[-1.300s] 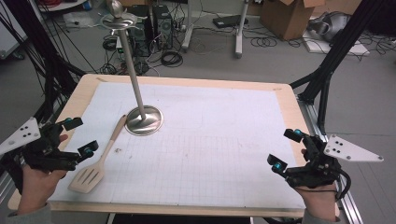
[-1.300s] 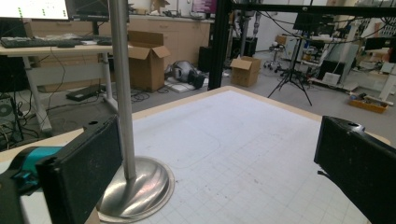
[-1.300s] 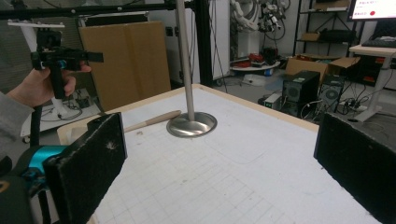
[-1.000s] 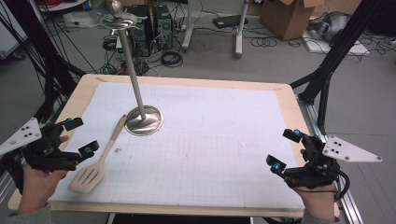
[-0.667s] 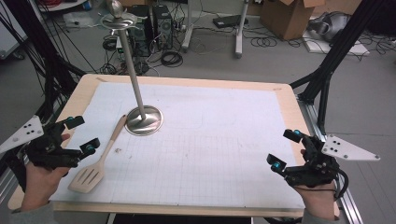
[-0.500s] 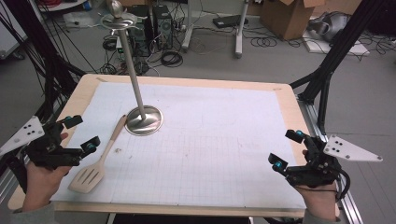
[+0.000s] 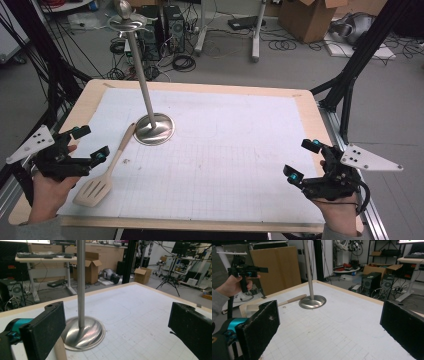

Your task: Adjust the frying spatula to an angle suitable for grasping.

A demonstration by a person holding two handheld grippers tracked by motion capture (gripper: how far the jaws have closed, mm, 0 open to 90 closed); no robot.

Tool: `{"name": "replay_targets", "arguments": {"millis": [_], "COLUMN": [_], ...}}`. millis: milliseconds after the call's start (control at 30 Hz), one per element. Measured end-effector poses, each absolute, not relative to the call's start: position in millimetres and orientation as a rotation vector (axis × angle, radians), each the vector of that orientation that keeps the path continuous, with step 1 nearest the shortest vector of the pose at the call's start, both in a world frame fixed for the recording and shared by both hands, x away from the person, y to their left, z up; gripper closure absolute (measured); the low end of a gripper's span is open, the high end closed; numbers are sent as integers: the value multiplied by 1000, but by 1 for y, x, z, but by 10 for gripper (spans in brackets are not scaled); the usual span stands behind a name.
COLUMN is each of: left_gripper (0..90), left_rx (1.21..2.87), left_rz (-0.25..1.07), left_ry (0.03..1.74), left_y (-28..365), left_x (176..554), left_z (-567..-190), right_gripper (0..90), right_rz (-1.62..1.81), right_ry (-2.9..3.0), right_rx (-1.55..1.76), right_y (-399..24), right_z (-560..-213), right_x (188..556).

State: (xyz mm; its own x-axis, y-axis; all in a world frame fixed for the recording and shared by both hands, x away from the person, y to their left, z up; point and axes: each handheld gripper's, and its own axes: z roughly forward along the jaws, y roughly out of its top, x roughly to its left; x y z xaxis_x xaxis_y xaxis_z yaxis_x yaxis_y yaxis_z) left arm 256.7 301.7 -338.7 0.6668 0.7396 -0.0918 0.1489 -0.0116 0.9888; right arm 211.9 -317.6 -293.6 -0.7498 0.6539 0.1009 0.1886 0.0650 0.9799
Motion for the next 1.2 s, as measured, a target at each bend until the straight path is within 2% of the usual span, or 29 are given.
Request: {"name": "replay_targets", "arguments": {"millis": [167,233,500,633,967,1100,1200], "left_gripper": [29,77,102,223,356,383,449], "left_rx": [1546,1553,1569,1624,1685,1714,1740], "left_rz": [553,555,539,587,592,597,602], "left_ry": [793,811,853,875,928,944,966], "left_y": [303,303,304,303,301,301,299], "left_x": [261,263,271,274,280,283,286], "left_z": [-343,-346,-355,-359,-369,-374,-378], "right_gripper": [12,13,13,13,13,13,16], "right_rz": [1726,1724,1716,1743,1741,1738,1736], "right_ry": [1985,1988,1999,1984,1993,2001,2014], "right_rx": [845,853,859,877,875,871,864], "right_y": [-318,-318,-318,-320,-321,-320,-319], "right_z": [-295,-296,-298,-299,-301,-301,-302], "right_x": [213,214,215,215,216,216,217]}}
